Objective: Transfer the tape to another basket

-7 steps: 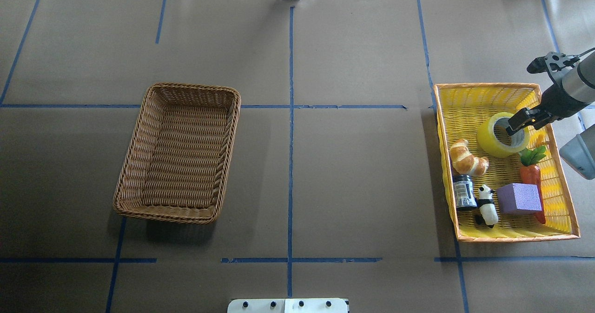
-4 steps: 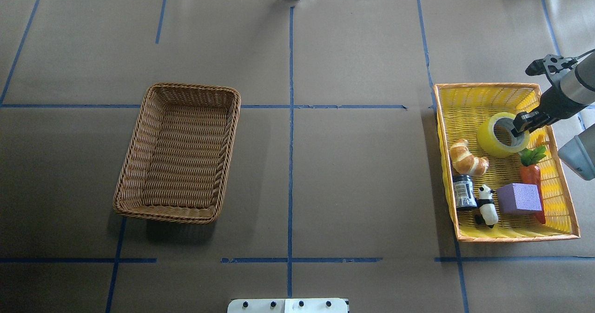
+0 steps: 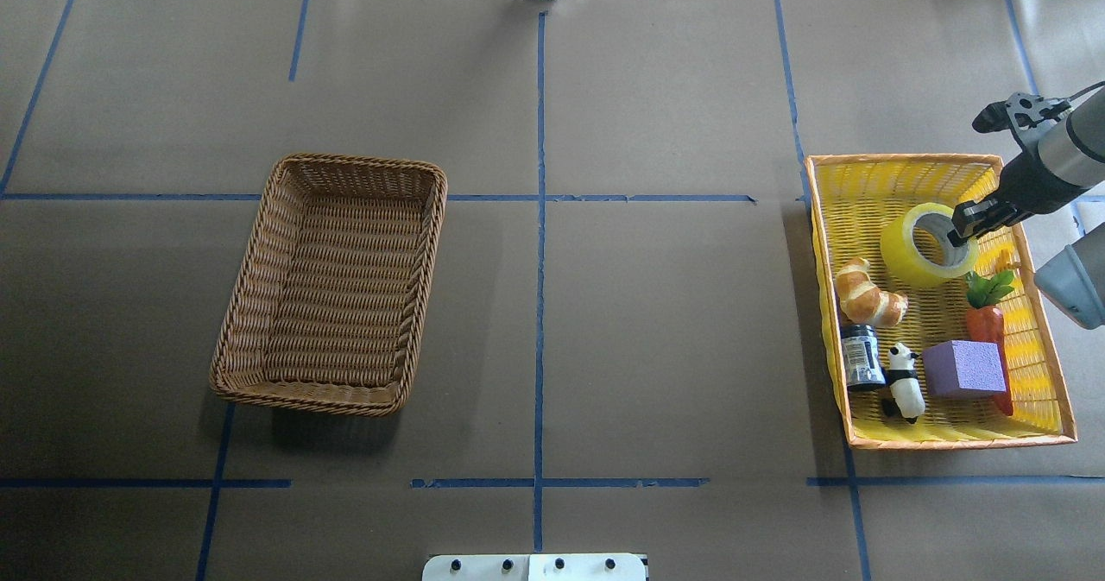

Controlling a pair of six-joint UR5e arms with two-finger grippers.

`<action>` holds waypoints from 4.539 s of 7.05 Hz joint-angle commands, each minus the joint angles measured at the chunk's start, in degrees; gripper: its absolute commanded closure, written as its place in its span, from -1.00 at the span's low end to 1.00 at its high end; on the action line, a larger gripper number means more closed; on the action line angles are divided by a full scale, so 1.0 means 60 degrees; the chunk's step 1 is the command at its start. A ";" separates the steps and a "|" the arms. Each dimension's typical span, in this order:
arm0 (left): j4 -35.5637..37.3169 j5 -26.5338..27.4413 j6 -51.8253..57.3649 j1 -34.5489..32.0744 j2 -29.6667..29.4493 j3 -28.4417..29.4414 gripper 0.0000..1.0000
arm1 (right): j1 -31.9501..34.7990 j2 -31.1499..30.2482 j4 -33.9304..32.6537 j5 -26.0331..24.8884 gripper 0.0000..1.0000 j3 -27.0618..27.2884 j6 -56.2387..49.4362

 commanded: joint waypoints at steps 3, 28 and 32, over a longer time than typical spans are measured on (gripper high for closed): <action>-0.2217 -0.1658 -0.2075 0.0068 0.0074 -0.0253 -1.00 | 0.0082 -0.0013 0.0011 0.1165 1.00 0.2565 0.4540; -1.7314 0.5412 -2.1669 1.0249 -0.4951 -0.1954 -1.00 | -0.5440 0.2272 1.3443 -0.2658 1.00 0.1634 1.8033; -1.7357 0.5603 -2.1668 1.0425 -0.5185 -0.1836 -0.89 | -0.5616 0.2331 1.3443 -0.2775 1.00 0.1634 1.8033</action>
